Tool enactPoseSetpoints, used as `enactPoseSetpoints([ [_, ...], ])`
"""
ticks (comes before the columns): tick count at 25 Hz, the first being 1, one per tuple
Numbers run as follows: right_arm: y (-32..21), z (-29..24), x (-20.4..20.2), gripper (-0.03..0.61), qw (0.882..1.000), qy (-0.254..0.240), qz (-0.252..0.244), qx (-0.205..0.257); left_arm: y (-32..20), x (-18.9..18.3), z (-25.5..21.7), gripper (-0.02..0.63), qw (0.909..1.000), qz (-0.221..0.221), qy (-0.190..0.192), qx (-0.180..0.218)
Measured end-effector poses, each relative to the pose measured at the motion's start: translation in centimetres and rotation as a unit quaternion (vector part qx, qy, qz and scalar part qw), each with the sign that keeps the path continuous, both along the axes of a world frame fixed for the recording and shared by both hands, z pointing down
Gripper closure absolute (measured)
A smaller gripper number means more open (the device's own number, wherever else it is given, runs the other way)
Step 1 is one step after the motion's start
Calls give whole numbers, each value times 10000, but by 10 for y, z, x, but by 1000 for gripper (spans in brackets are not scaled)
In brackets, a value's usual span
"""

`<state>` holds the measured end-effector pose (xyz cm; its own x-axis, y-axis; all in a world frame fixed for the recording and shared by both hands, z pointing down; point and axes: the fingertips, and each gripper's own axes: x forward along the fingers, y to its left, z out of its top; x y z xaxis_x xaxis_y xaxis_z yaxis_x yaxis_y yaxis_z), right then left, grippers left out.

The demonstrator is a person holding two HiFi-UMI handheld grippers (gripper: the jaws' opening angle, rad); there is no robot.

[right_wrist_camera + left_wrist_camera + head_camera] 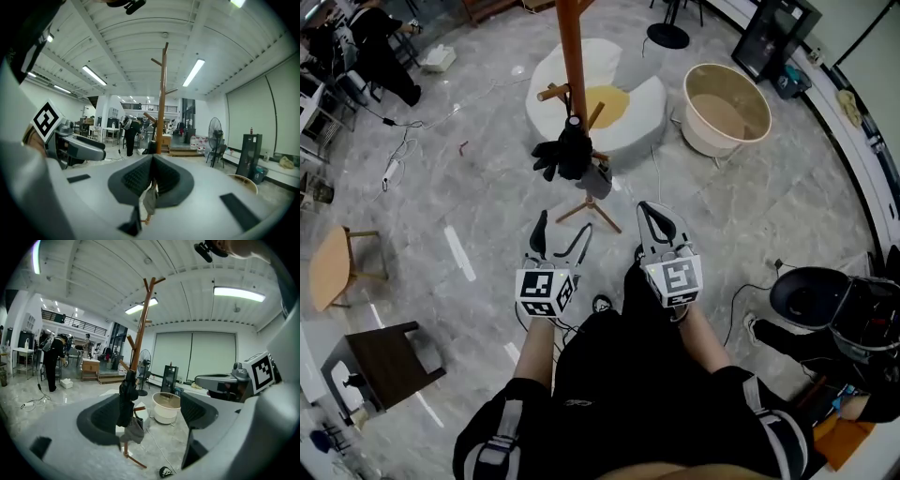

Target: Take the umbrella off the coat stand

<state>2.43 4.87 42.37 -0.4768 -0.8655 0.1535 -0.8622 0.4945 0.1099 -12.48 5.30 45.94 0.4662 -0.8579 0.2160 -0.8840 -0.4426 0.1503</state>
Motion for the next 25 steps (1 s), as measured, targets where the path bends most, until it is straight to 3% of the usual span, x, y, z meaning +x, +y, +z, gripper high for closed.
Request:
enactPoseSetpoints([
  [14,-154,-6,18,574,9953,-202,-947,103,-120,26,3,193,9971,-746,-56,-150],
  [25,-213,23,7,573,9834,-341,-1766,-252,-147,28,32,187,9885,-1379,-157,-598],
])
